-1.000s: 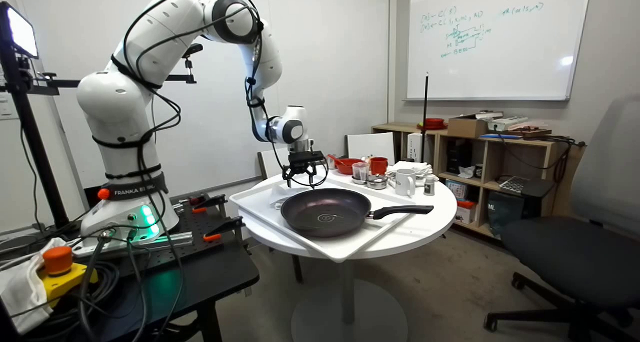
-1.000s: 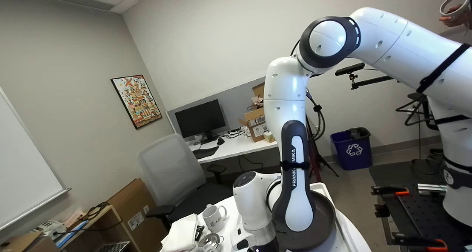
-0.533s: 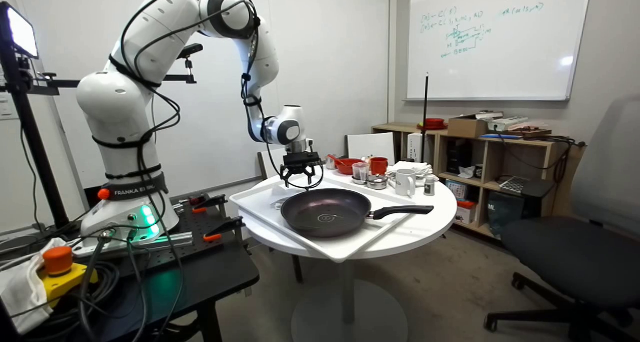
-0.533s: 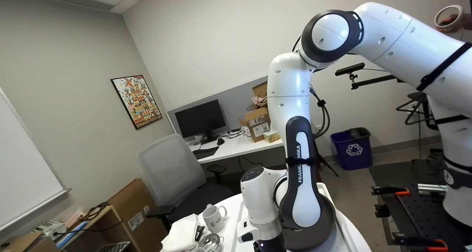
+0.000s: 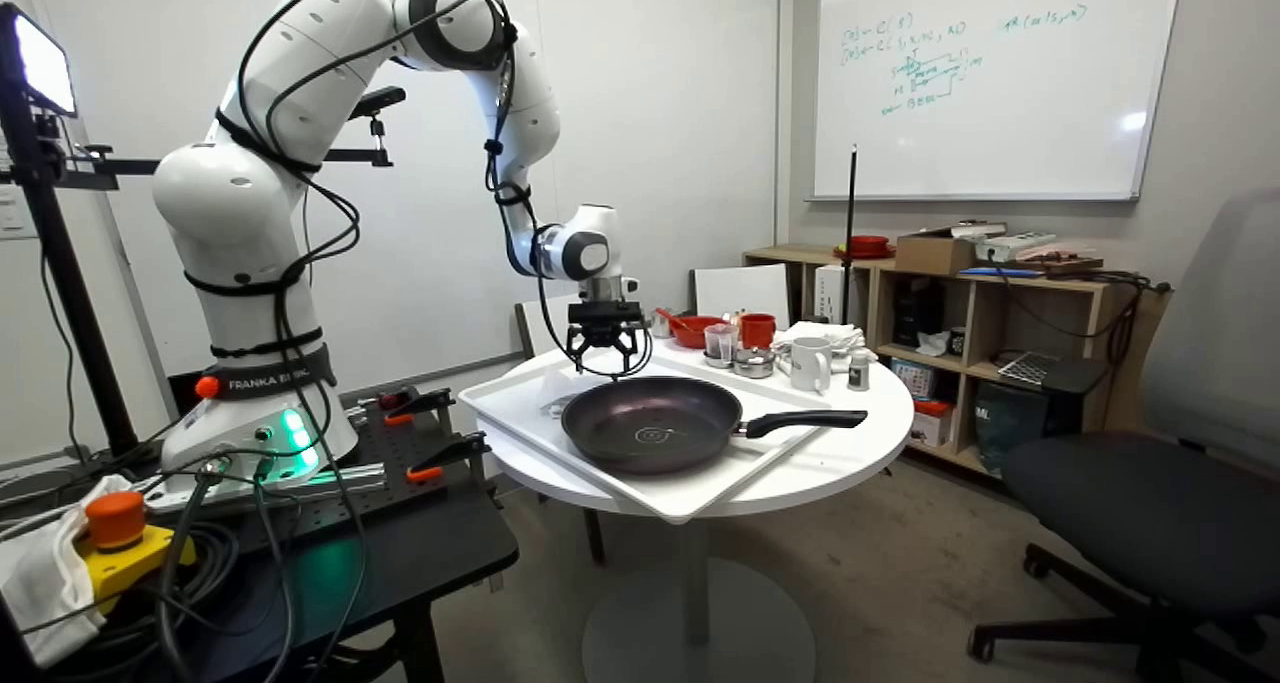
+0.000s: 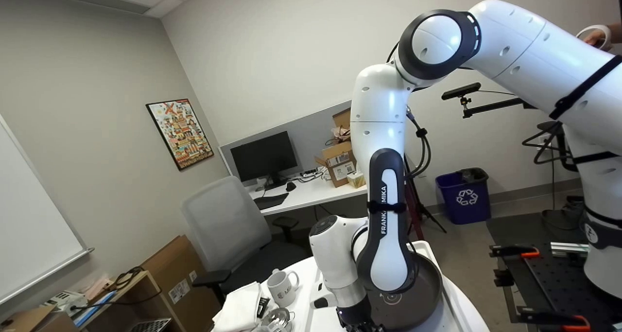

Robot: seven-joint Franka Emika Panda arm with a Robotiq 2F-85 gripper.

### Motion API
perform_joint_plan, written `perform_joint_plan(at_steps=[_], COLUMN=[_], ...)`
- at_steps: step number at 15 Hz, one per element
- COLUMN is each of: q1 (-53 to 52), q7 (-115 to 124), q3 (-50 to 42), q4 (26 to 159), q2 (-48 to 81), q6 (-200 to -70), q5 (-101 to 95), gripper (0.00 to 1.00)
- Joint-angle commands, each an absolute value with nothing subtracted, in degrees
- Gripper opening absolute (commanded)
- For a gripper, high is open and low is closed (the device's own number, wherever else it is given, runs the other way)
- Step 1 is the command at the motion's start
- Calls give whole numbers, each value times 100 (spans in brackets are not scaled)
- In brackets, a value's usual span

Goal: Wipe the pan with the white towel

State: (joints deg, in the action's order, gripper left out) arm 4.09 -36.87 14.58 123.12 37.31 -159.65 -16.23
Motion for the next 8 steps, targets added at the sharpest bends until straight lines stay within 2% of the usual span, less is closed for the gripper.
perform_joint_plan(at_steps=[1, 8], q1=[224, 188], q7=[-3447, -3412], q3=[1322, 1319], q4=[12014, 11522], q2=[3767, 4088], q6=[-15304, -14591], q5=[-1397, -1256], gripper=[100, 100])
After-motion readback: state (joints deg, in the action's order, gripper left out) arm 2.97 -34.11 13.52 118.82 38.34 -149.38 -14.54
